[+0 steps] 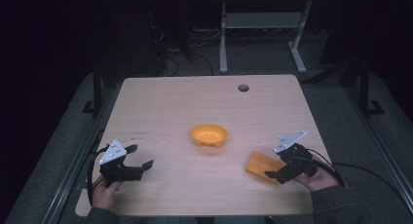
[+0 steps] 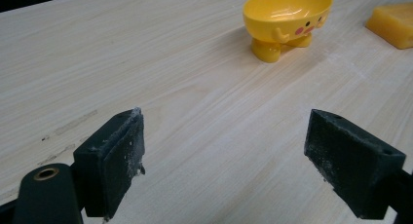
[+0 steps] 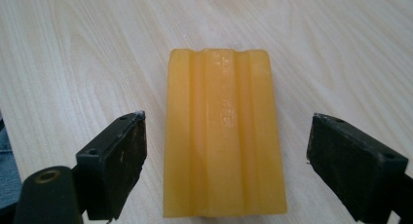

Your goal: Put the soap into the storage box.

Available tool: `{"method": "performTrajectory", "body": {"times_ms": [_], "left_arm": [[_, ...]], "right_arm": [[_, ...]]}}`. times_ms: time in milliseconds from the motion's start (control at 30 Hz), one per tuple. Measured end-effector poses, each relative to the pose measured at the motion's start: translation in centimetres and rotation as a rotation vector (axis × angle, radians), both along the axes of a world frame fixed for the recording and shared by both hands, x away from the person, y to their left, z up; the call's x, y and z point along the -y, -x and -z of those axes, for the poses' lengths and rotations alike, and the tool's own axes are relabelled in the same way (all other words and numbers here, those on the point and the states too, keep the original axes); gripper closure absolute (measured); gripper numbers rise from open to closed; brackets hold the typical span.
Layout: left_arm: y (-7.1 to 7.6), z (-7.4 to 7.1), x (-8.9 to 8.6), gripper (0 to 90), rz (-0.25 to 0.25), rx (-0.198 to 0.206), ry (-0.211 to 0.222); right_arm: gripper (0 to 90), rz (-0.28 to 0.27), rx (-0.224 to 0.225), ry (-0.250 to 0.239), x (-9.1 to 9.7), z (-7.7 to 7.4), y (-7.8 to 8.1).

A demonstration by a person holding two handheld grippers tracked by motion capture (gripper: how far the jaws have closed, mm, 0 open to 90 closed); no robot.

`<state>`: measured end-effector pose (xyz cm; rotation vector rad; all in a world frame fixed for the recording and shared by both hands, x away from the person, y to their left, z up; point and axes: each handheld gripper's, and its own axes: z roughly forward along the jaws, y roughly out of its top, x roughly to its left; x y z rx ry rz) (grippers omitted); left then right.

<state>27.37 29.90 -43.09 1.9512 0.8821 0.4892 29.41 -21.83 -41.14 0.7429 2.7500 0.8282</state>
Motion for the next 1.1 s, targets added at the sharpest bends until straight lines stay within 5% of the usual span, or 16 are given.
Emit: {"method": "performTrajectory", "body": {"times_ms": [1100], "left_arm": [[0.0,0.0,-0.1,14.1,0.007,0.000,-0.006]], "right_arm": [[14.1,-0.038,-0.067,0.072,-1.7,2.4,-2.1]]}}
